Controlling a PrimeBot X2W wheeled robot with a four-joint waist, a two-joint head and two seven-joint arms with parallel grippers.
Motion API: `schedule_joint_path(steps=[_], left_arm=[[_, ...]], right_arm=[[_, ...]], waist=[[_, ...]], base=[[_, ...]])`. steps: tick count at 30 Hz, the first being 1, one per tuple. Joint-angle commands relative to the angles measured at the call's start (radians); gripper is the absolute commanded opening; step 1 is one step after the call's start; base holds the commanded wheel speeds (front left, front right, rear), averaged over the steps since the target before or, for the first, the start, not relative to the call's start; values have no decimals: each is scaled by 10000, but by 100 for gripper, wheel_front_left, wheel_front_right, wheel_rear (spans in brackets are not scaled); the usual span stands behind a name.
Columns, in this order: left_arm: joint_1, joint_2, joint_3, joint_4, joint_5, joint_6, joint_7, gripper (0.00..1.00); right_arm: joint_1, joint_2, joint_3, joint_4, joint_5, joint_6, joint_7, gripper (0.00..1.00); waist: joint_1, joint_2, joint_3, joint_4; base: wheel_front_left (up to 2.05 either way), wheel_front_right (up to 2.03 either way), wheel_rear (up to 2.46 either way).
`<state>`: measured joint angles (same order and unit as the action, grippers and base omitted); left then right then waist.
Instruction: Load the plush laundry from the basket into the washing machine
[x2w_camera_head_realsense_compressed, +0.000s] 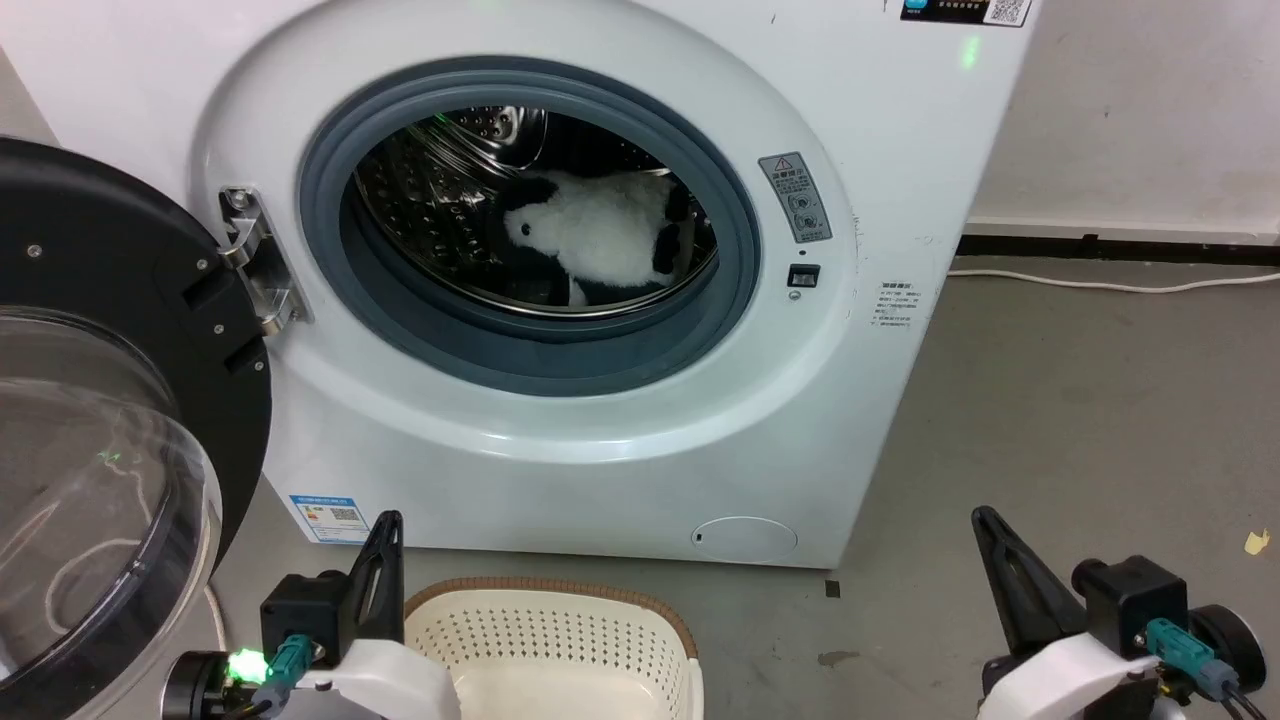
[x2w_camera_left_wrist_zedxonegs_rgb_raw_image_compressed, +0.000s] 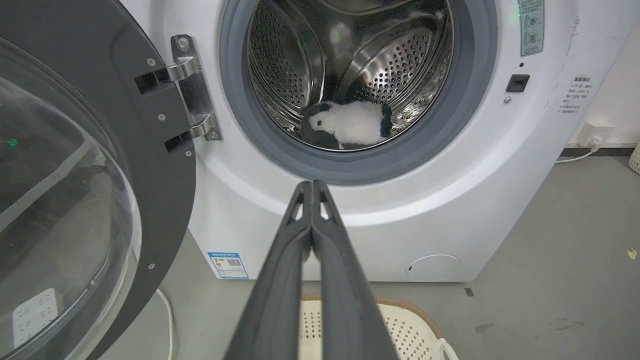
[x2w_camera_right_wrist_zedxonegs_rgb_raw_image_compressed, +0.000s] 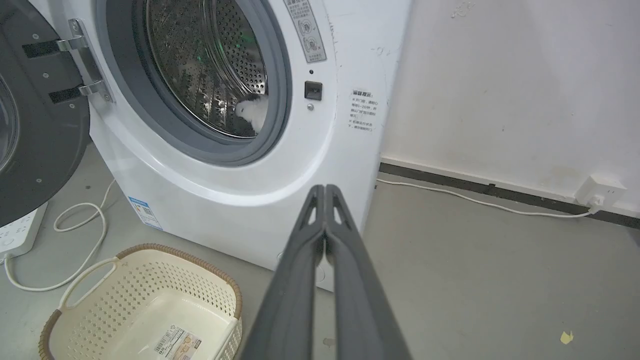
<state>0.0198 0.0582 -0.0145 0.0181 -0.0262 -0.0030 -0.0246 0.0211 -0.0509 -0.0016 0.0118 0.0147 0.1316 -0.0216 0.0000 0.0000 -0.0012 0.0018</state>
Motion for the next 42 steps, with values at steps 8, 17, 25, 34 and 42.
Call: schedule_joint_path(steps=[8,17,25,34,42], left_arm=[[-188,-68,127,-160,231,28,212,0],[-198,-80,145,-181,262,30,246,0],[-198,-80,145,-181,262,30,246,0],[-198,-80,145,-181,262,30,246,0],[-198,-80,145,-181,262,30,246,0]], right_arm=[[-201,7,15,-110,-137,-9,181,0],[-211,7,16,-118,-147,-9,216,0],[-211,7,16,-118,-147,-9,216,0],[-211,7,16,-118,-147,-9,216,0],[-211,7,16,-118,-147,-9,216,0]], waist=[[0,0,10,-15],[0,0,12,-18],[0,0,12,-18],[0,0,12,-18],[0,0,12,-18]], base=[[0,0,0],[0,0,0],[0,0,0],[0,0,0],[0,0,0]])
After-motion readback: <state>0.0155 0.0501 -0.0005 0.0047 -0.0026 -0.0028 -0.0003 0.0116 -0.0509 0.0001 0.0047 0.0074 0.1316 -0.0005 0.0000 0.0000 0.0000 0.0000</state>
